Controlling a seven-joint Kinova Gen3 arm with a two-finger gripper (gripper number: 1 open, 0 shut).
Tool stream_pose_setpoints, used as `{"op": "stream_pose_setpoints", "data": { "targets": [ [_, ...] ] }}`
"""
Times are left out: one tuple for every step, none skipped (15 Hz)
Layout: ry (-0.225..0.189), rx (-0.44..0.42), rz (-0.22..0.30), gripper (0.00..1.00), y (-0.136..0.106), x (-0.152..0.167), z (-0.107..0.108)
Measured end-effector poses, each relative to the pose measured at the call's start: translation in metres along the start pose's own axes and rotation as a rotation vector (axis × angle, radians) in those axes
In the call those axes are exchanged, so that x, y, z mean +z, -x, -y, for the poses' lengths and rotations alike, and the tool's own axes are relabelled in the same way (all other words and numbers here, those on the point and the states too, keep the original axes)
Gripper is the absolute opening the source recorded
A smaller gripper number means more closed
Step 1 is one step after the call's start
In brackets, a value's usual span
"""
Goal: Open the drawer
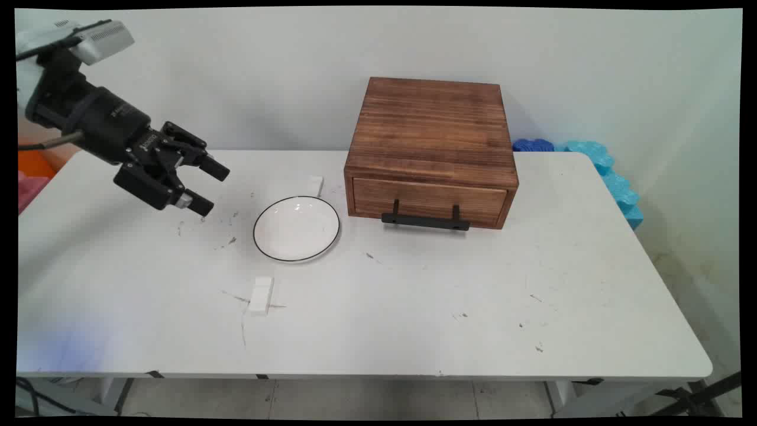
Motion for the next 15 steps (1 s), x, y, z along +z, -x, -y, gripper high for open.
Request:
{"op": "stream_pose_setpoints", "data": {
  "targets": [
    [-0.003, -0.001, 0.001, 1.0, -0.001, 0.0, 0.001],
    [-0.01, -0.002, 0.0, 1.0, -0.003, 0.002, 0.002],
    [-0.014, -0.002, 0.001, 1.0, -0.006, 0.003, 0.002],
    [-0.024, -0.003, 0.004, 1.0, -0.01, 0.004, 0.003],
    [-0.031, -0.003, 0.008, 1.0, -0.013, 0.005, 0.004],
    [-0.043, -0.004, 0.014, 1.0, -0.019, 0.008, 0.005],
    [-0.051, -0.005, 0.018, 1.0, -0.024, 0.009, 0.004],
    [-0.062, -0.008, 0.023, 1.0, -0.033, 0.013, 0.004],
    [-0.074, -0.011, 0.028, 1.0, -0.045, 0.018, 0.002],
    [-0.084, -0.015, 0.031, 1.0, -0.057, 0.024, 0.0],
    [-0.092, -0.018, 0.034, 1.0, -0.069, 0.031, -0.003],
    [-0.102, -0.019, 0.037, 1.0, -0.082, 0.039, -0.006],
    [-0.11, -0.018, 0.043, 1.0, -0.095, 0.049, -0.009],
    [-0.119, -0.015, 0.048, 1.0, -0.106, 0.059, -0.011],
    [-0.124, -0.013, 0.052, 1.0, -0.113, 0.065, -0.013]
  ]
}}
